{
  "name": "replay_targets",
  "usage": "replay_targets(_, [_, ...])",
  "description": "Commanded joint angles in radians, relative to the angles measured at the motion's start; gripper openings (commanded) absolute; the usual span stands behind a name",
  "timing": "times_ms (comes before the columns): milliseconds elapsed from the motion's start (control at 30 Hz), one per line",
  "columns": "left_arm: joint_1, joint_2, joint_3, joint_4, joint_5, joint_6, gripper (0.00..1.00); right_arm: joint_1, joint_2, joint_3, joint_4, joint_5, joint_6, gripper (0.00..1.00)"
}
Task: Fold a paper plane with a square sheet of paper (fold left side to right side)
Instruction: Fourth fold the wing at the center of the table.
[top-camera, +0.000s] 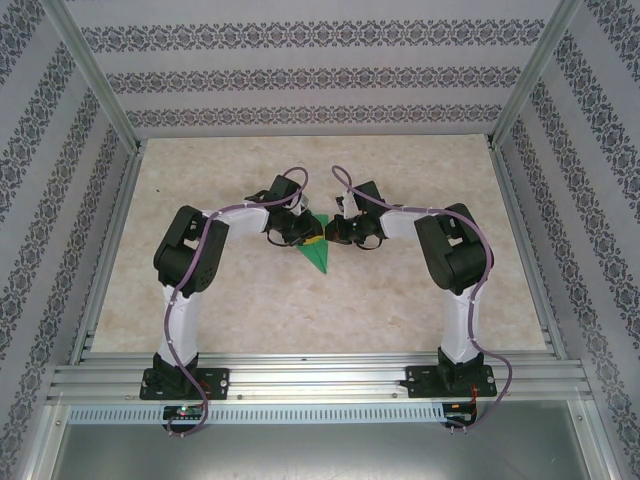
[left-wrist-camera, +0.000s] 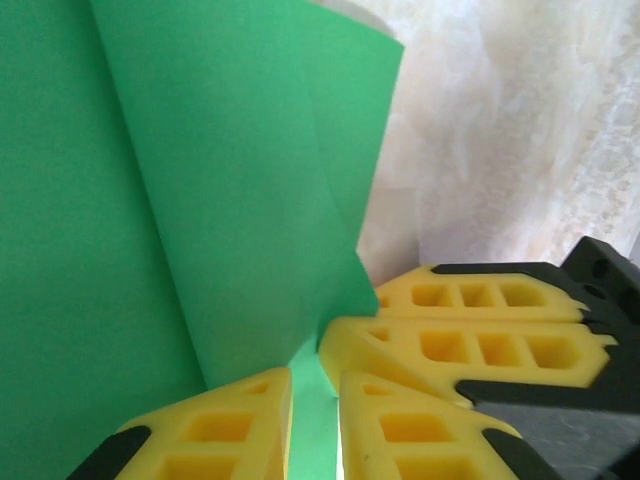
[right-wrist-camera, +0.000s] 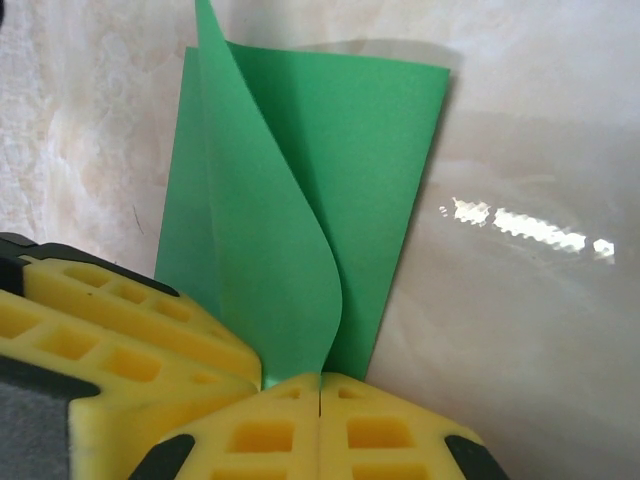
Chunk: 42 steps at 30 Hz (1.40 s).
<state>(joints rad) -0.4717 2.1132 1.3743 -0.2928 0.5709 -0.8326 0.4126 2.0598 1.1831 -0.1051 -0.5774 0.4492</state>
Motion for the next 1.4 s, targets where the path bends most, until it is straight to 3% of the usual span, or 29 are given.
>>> replay_targets(0, [-0.005, 0.018, 0.007, 0.006, -0.007, -0.003, 0.21, 0.009, 0.029, 0.003, -0.086, 0.057, -0.027, 0.06])
replay_targets(267, [-0.005, 0.031, -0.07, 0.052, -0.025, -0.023, 0.21, 0.008, 0.027, 0.024, -0.097, 0.049, -0.031, 0.08])
replay_targets(700, [-0.007, 0.027, -0.157, 0.103, -0.045, -0.051, 0.21, -0.041, -0.196, 0.034, -0.162, 0.026, -0.034, 0.29])
replay_targets(967, [-0.007, 0.02, -0.156, 0.096, -0.051, -0.047, 0.21, 0.031, -0.313, -0.153, -0.028, -0.093, 0.06, 0.27])
replay_targets(1367, [-0.007, 0.017, -0.158, 0.093, -0.055, -0.045, 0.21, 0.119, -0.2, -0.177, 0.026, -0.074, 0.086, 0.26])
